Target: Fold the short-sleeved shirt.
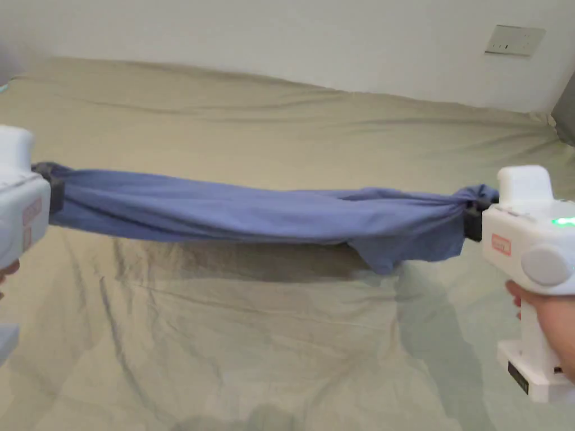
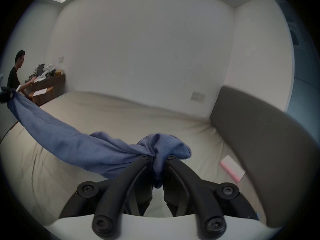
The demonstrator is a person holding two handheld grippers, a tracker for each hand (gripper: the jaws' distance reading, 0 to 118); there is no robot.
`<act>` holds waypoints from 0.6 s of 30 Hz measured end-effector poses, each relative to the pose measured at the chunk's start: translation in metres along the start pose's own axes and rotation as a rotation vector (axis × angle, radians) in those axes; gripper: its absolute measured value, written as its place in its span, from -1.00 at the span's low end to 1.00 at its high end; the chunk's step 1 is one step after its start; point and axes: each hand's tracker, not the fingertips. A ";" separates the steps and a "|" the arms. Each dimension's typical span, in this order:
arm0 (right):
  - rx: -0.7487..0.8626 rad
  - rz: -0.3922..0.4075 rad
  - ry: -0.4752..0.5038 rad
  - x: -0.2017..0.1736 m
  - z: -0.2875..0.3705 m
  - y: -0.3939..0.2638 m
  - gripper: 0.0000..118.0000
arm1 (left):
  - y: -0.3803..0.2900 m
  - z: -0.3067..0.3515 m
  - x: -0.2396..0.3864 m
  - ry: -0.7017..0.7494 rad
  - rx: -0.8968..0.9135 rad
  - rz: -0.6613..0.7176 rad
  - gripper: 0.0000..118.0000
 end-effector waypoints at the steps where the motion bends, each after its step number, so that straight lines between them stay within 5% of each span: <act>1: -0.034 0.010 0.003 -0.007 0.007 -0.024 -0.78 | -0.024 0.009 0.001 -0.018 -0.050 -0.003 -0.96; 10: -0.386 0.046 0.109 -0.034 0.065 -0.173 -0.78 | -0.202 0.059 -0.004 -0.082 -0.443 -0.167 -0.96; 18: -0.507 0.027 0.143 -0.029 0.115 -0.219 -0.78 | -0.250 0.116 -0.016 -0.131 -0.579 -0.284 -0.96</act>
